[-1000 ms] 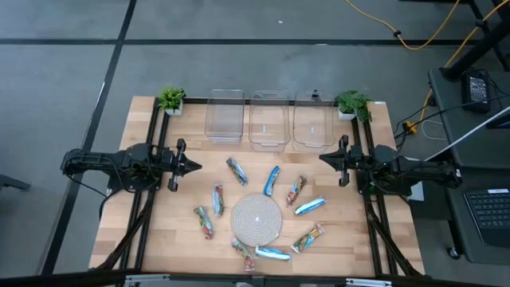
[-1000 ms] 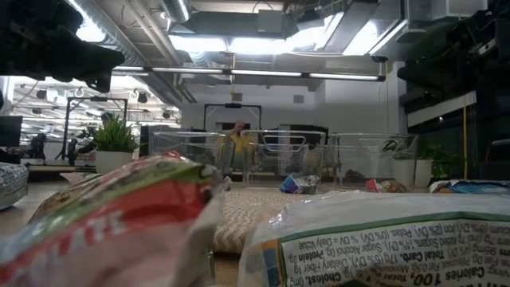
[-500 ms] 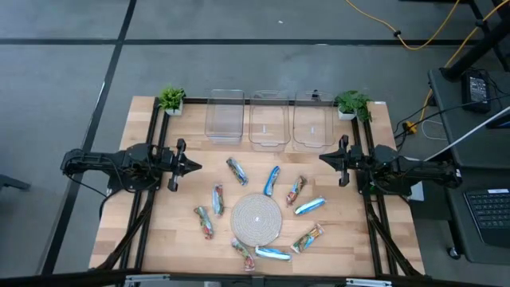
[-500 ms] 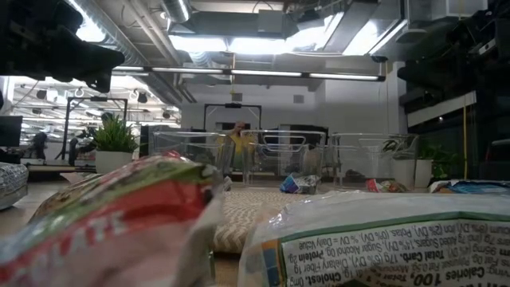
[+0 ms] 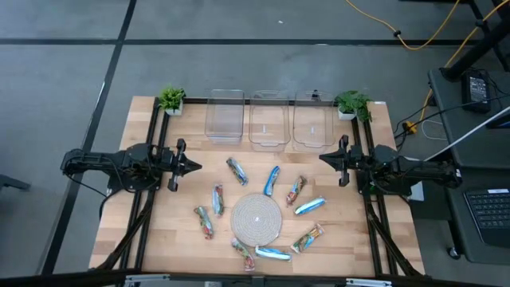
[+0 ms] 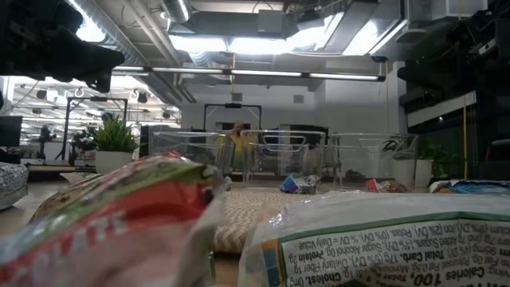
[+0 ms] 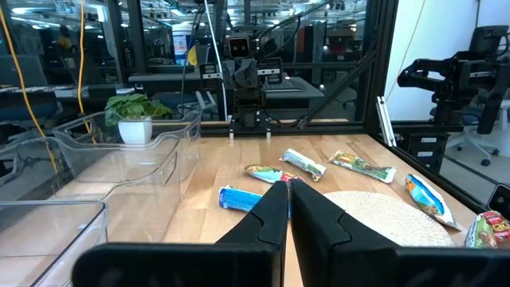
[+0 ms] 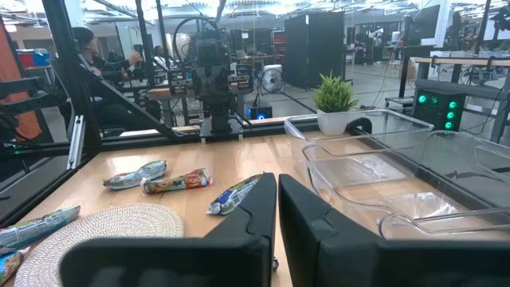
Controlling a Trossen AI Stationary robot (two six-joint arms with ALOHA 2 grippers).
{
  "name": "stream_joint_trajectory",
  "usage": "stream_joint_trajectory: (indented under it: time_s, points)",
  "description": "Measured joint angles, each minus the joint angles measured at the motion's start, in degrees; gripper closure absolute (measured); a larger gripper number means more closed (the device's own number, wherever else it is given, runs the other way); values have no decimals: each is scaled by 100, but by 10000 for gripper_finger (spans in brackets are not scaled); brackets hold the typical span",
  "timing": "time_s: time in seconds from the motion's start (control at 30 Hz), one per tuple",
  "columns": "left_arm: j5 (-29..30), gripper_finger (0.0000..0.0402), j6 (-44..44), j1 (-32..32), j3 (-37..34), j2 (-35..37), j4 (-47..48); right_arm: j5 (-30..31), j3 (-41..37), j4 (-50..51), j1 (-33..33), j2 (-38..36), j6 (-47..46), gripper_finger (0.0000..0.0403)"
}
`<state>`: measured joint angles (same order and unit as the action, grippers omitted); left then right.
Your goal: Pick and place Granola Bars by type
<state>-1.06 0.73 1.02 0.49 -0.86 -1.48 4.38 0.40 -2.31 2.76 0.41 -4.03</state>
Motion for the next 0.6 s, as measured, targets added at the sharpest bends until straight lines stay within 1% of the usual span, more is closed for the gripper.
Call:
stream_joint_trajectory:
  time_s: [0.6]
  points:
    - [-2,390,2,0,-1,2,0,1,0,-1,2,2,0,382]
